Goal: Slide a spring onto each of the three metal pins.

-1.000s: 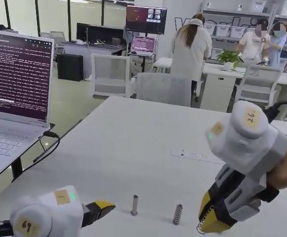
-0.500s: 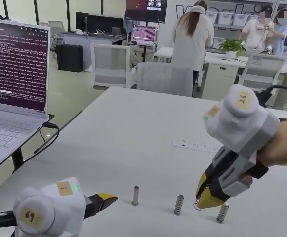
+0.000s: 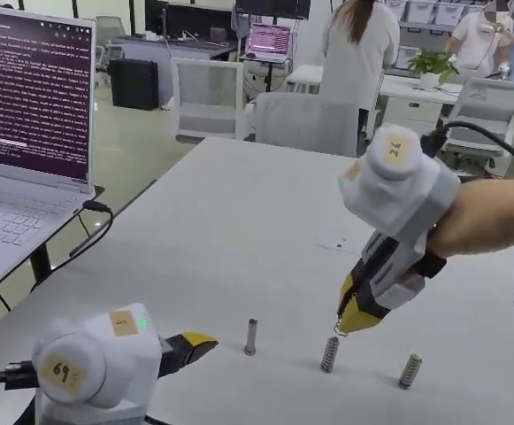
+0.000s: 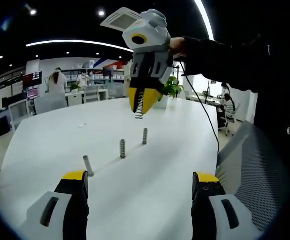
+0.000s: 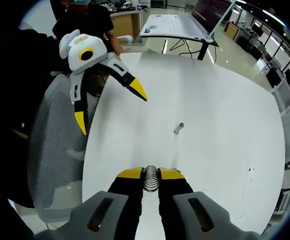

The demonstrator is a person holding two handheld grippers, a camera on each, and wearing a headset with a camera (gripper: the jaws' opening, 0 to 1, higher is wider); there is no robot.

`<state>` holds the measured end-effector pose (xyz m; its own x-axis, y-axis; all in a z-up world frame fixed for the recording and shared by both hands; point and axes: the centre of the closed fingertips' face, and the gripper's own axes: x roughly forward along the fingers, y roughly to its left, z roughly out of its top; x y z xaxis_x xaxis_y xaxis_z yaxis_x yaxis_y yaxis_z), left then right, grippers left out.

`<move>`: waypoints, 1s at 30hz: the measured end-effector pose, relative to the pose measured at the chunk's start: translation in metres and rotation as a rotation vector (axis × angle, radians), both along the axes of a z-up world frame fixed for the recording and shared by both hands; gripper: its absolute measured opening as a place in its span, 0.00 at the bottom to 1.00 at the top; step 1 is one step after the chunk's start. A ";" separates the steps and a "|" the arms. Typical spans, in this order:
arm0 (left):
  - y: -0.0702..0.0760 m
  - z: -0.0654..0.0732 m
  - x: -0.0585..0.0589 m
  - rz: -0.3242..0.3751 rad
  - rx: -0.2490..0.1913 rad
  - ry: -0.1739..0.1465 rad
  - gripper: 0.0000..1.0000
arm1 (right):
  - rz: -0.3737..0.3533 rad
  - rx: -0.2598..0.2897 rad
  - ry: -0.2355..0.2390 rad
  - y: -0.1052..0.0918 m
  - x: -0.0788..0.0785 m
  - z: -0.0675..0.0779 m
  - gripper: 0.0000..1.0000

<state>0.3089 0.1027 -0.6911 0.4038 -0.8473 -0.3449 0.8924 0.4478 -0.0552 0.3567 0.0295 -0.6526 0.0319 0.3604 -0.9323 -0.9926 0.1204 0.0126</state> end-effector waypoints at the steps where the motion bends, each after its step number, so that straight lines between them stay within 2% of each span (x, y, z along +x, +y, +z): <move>1: 0.000 -0.001 0.000 0.001 0.000 0.001 0.83 | 0.007 -0.005 -0.005 0.003 0.003 0.000 0.08; 16: 0.002 -0.006 0.006 0.007 0.006 0.014 0.82 | 0.067 -0.029 -0.046 0.030 0.041 -0.011 0.08; 21: 0.002 -0.006 0.009 0.012 0.006 0.015 0.82 | 0.090 -0.033 -0.033 0.040 0.058 -0.021 0.08; 30: 0.004 -0.009 0.011 0.023 0.004 0.018 0.82 | 0.130 -0.042 -0.030 0.059 0.061 -0.033 0.08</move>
<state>0.3198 0.1064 -0.7005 0.4167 -0.8364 -0.3561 0.8808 0.4683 -0.0693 0.4178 0.0882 -0.6856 0.0156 0.3240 -0.9459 -0.9998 -0.0092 -0.0196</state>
